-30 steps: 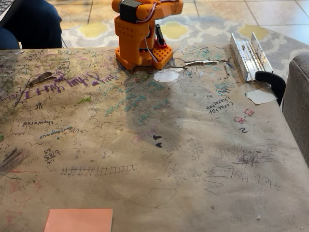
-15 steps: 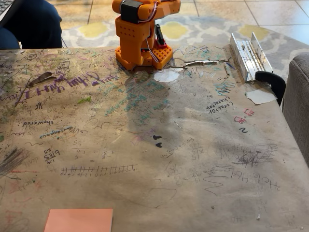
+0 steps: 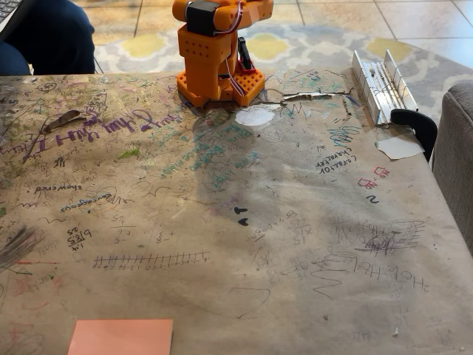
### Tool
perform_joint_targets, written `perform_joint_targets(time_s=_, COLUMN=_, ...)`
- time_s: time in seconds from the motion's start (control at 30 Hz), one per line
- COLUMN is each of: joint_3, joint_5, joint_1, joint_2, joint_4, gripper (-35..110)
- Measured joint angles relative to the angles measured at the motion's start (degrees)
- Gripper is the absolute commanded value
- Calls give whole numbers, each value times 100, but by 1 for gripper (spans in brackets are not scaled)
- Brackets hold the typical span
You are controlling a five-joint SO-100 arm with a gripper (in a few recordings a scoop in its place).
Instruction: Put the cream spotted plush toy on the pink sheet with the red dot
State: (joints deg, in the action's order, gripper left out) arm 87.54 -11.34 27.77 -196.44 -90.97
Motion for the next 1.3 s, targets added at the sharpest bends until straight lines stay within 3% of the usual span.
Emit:
perform_joint_targets(time_s=0.57, joint_3=9, joint_5=325, joint_1=-448, joint_2=44, joint_4=-88, gripper=0)
perform_joint_targets(time_s=1.3, joint_3=-3489, joint_5=2057, joint_1=-1178, joint_2=26, joint_4=70, gripper=0)
